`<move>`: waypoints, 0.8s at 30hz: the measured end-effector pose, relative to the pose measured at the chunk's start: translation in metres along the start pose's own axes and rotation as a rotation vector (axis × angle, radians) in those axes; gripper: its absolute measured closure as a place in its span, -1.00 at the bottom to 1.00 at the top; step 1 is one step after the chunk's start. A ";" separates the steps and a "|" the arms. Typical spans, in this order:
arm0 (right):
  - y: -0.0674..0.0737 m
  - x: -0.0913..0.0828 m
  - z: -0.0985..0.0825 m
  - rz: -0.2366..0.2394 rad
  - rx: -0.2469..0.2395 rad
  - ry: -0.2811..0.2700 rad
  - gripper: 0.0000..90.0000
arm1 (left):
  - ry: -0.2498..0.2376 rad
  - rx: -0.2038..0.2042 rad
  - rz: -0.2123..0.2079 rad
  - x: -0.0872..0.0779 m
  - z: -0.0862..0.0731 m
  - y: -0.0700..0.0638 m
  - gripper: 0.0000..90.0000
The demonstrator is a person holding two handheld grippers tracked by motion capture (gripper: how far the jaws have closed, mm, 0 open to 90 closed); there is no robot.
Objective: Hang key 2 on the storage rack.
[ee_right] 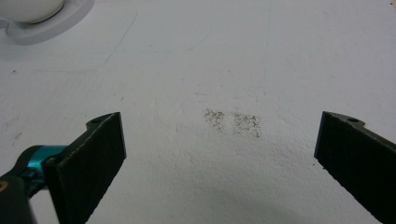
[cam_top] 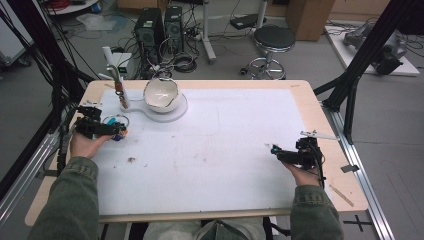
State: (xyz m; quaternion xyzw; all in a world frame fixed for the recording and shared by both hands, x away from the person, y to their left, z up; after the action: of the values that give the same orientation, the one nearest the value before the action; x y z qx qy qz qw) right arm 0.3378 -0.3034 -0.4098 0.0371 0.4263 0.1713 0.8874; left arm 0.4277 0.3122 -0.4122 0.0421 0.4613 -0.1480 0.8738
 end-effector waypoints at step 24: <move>-0.001 -0.003 -0.002 0.007 0.007 0.003 -0.98 | 0.156 0.047 -0.005 0.022 0.017 -0.003 -0.93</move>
State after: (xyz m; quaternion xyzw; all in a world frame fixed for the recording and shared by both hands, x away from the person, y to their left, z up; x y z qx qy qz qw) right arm 0.3350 -0.3051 -0.4093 0.0413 0.4280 0.1731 0.8861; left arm 0.4524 0.3012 -0.4207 0.0729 0.5244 -0.1573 0.8336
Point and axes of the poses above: each handheld gripper's, and its own axes: x roughly forward along the jaws, z roughly out of its top, y roughly to its left, the point moved 2 cm from there along x, roughly forward along the jaws, and after that the axes turned 12 degrees about y, right-handed, at the moved point
